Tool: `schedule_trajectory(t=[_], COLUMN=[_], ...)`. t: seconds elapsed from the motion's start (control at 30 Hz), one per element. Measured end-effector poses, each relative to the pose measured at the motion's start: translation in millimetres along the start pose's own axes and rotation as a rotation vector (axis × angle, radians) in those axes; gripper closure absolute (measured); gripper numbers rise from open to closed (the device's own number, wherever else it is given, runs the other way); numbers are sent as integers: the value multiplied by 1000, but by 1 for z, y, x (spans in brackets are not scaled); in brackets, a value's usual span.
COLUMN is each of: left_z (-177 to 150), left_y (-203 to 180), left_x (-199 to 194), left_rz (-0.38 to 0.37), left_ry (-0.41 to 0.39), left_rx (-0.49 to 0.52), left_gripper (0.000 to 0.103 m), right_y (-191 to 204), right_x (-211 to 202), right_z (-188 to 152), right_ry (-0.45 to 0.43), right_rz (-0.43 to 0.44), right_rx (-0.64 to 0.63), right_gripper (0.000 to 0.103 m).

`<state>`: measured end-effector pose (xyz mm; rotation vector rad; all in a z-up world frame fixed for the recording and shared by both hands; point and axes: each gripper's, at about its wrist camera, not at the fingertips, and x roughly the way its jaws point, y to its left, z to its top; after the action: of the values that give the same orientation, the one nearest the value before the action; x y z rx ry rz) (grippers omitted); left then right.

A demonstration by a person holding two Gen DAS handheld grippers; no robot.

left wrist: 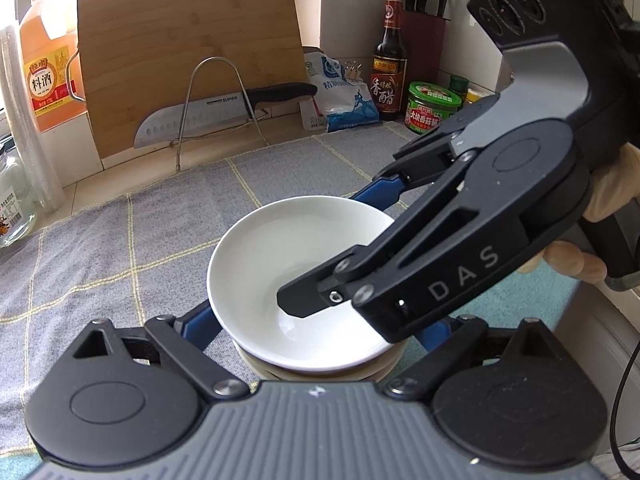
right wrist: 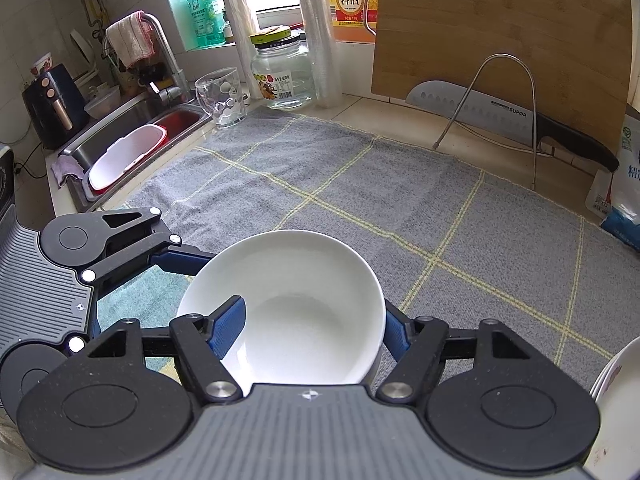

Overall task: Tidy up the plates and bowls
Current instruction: 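Carry the white bowl with the right gripper and set it on the bowl stack, then open the right gripper and withdraw it from the bowl stack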

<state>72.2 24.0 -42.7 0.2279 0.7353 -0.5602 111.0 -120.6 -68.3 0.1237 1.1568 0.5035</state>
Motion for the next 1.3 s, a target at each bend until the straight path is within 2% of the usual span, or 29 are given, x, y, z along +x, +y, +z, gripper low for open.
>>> schedule_trajectory(t=[0.17, 0.23, 0.27, 0.87, 1.0, 1.13, 1.2, 1.3], left_z=[0, -1, -1, -20, -24, -26, -27, -28], left_y=[-1, -1, -1, 20, 28, 37, 40, 44], left_x=[1, 0, -1, -36, -43, -42, -38, -28], left_rz=[0, -2, -7, -4, -18, -36, -40, -65], left_ry=[4, 5, 5, 0, -17, -25, -10, 31], left_rx=[12, 13, 11, 24, 58, 110, 141, 151], left_gripper=[5, 5, 4, 4, 4, 4, 4, 4], right_y=[-1, -2, -2, 16, 17, 16, 18, 18], right_x=[-1, -3, -4, -10, -24, -48, -56, -60], right_z=[-1, -3, -3, -24, -24, -29, -35, -44], right_ry=[4, -7, -13, -17, -62, -157, -192, -198], right_rz=[0, -6, -7, -99, -120, -120, -119, -145], right_rx=[7, 10, 11, -42, -64, -114, -146, -178], right_gripper=[22, 11, 10, 6, 5, 0, 0, 0])
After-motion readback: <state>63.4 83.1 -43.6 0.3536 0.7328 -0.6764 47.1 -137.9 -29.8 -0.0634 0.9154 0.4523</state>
